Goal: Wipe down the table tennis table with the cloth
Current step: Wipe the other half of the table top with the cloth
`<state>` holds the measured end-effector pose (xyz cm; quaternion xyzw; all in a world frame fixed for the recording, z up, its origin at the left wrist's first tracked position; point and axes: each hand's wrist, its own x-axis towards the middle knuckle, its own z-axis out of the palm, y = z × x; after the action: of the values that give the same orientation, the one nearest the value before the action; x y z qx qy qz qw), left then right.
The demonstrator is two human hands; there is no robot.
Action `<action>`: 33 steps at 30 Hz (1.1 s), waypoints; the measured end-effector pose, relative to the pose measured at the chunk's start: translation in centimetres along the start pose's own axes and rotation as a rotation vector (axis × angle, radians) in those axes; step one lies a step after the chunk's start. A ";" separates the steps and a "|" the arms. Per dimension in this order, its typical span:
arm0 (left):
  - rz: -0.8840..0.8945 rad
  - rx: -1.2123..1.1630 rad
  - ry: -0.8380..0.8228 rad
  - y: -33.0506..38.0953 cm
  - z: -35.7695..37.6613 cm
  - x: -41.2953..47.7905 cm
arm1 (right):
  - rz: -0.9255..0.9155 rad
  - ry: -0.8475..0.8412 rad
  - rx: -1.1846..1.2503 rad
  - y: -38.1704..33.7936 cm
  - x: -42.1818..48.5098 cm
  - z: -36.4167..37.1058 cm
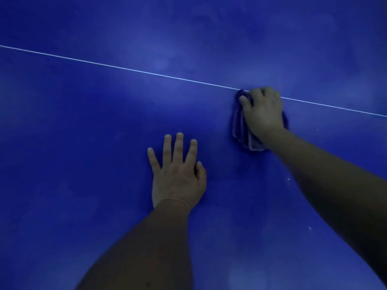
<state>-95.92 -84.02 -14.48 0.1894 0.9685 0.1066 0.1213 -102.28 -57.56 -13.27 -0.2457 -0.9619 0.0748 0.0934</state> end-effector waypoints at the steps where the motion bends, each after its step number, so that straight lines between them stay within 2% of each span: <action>1: -0.001 0.010 -0.001 0.0 0.0 0.0 | 0.055 0.000 0.004 1.7 0.5 -0.6; 4: -0.005 0.011 0.004 -0.1 0.1 0.0 | 0.279 0.027 0.023 5.1 -2.6 -2.3; 8: -0.002 0.019 0.021 0.1 -0.1 -0.1 | 0.183 -0.049 0.004 6.8 -10.1 -2.8; 11: 0.005 0.037 0.056 0.3 -0.2 -0.3 | 0.220 0.028 0.014 8.9 -5.7 -2.7; 14: 0.037 0.107 0.080 0.5 -0.3 -0.3 | 0.339 -0.022 0.052 9.5 0.3 -2.5; 16: 0.071 0.157 0.071 0.7 -0.5 -0.2 | 0.263 -0.048 0.027 8.8 0.0 -2.4; 19: 0.112 0.214 0.061 1.3 -1.0 -0.4 | 0.041 -0.090 0.049 8.5 -6.5 -3.0; 22: 0.065 0.216 0.087 2.2 -1.2 -1.2 | -0.105 -0.182 0.031 10.9 -10.1 -3.6; 25: 0.061 0.134 0.091 4.7 -0.4 -3.7 | -0.049 -0.174 -0.031 12.4 -4.4 -3.2; 28: 0.058 0.065 0.034 7.8 2.2 -7.2 | 0.080 -0.162 0.046 12.8 1.1 -2.9; 33: 0.015 0.109 0.029 8.4 3.6 -8.0 | -0.016 -0.173 0.035 12.8 0.2 -3.0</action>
<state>-84.85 -78.95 -14.23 0.2015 0.9731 0.0574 0.0959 -95.94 -46.05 -12.80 -0.2291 -0.9669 0.1117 0.0147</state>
